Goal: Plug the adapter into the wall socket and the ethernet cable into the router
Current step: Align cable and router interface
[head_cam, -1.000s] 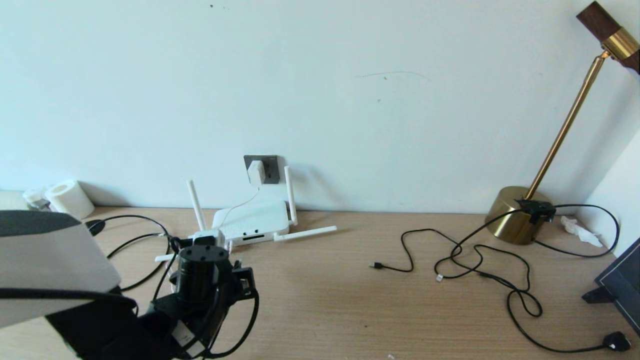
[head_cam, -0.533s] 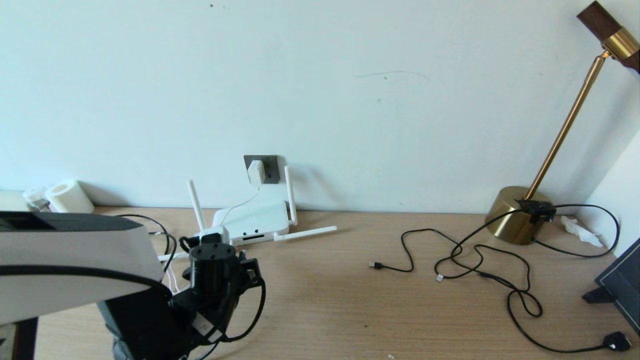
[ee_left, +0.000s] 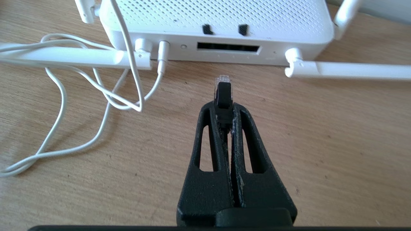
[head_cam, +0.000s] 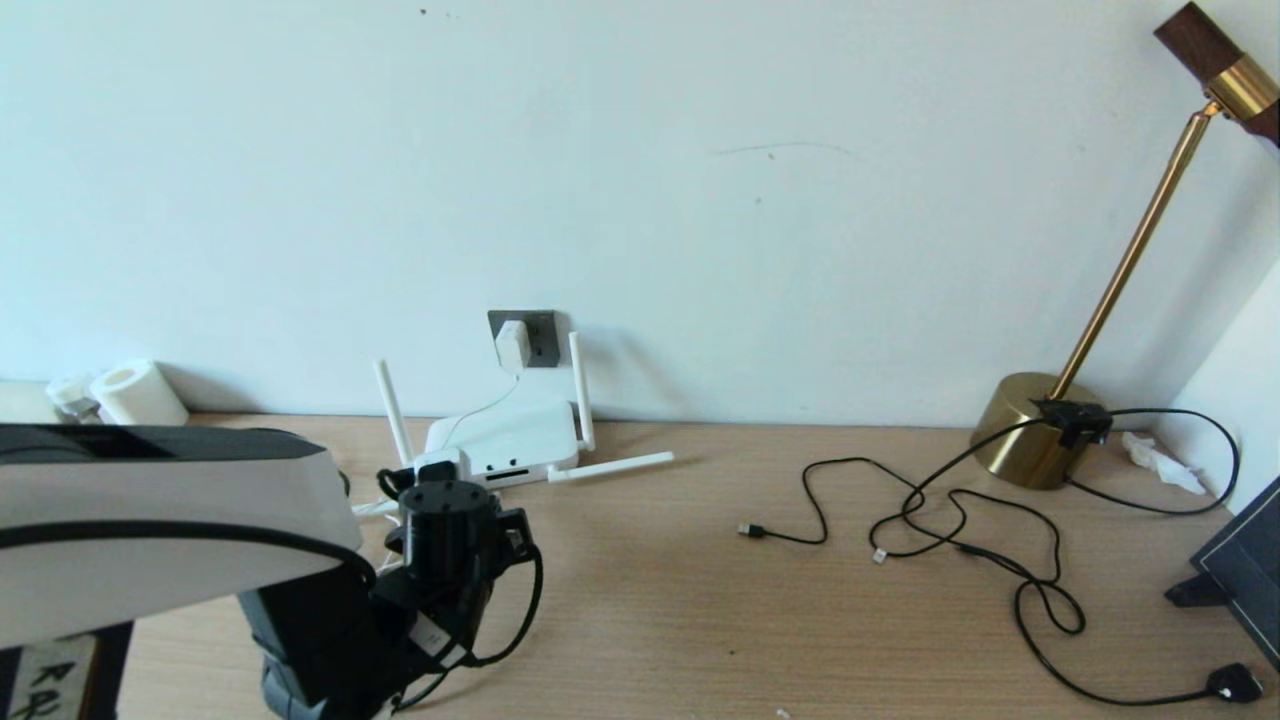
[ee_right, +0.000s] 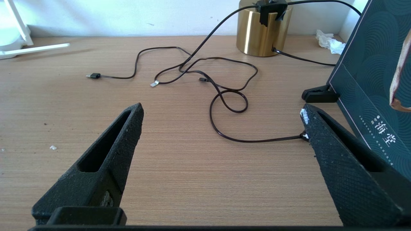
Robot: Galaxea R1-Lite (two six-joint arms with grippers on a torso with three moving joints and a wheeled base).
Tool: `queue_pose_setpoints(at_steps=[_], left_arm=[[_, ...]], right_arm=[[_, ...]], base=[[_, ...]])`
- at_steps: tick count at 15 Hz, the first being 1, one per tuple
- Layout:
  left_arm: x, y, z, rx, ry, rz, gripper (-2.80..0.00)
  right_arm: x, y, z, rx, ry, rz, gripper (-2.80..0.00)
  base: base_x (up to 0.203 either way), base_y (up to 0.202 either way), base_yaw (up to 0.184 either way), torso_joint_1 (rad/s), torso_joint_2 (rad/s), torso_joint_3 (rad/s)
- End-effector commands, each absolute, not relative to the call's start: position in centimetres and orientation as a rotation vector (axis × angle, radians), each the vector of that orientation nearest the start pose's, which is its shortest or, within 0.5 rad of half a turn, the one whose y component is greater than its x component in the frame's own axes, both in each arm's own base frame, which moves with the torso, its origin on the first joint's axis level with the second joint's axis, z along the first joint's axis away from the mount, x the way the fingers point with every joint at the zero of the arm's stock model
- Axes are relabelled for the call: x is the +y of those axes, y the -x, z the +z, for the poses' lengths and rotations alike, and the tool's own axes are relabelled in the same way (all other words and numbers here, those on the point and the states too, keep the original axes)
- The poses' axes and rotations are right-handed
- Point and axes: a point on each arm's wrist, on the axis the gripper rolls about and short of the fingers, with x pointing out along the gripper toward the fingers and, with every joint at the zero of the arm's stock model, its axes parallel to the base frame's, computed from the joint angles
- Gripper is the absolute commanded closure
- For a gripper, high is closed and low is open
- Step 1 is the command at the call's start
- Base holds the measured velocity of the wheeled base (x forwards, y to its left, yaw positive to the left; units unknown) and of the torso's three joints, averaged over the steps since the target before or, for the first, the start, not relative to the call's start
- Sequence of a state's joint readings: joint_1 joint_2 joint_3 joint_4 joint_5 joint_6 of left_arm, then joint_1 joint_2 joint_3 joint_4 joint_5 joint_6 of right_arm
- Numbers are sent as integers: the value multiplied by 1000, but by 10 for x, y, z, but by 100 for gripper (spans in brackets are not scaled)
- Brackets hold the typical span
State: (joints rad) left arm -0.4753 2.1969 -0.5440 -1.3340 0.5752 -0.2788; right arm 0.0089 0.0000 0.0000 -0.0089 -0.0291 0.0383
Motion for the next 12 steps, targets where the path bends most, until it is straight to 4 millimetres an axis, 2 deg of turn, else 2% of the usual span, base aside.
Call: queue_pose_setpoints(at_steps=[1, 12], left_arm=[[-140, -304, 28, 253, 118, 160, 0], [-136, -312, 22, 244, 137, 182, 0]], right_arm=[[-1, 23, 76, -8, -38, -20, -280], [-1, 23, 76, -8, -38, -20, -280]], base=[[0, 0, 0, 0, 0, 0], [0, 0, 0, 0, 0, 0]])
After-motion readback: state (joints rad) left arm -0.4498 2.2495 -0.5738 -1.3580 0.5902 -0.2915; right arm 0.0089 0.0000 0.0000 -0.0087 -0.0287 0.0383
